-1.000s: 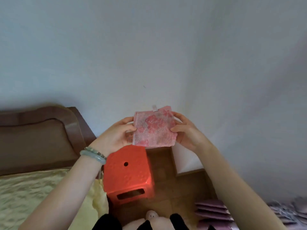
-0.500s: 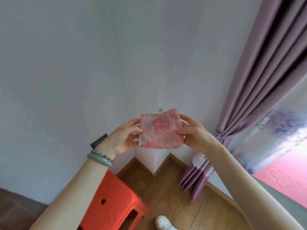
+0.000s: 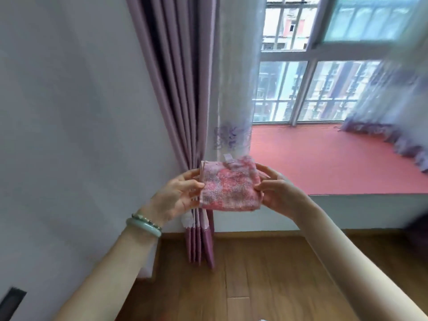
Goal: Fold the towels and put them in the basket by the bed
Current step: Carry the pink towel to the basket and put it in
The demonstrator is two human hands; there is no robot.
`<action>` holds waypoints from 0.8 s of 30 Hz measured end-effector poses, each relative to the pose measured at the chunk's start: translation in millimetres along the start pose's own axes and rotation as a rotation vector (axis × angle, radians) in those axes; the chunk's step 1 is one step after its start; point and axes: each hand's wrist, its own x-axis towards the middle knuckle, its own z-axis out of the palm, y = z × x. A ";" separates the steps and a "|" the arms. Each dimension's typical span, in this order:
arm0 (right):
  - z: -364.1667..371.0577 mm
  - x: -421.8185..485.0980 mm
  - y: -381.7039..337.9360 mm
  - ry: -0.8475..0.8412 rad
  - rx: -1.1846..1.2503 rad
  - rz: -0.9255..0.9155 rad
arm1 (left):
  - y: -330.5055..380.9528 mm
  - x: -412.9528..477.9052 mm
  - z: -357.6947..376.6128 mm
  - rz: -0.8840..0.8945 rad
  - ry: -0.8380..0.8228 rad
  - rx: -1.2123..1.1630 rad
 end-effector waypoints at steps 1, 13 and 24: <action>-12.1 -12.3 -6.3 0.034 0.032 -0.025 | -2.7 11.9 14.6 -0.018 -0.032 -0.015; -169.8 -186.6 -78.9 0.399 0.062 -0.289 | -70.2 137.1 234.6 -0.276 -0.450 0.078; -298.8 -358.6 -135.5 0.720 0.033 -0.468 | -157.2 211.3 460.9 -0.412 -0.728 0.153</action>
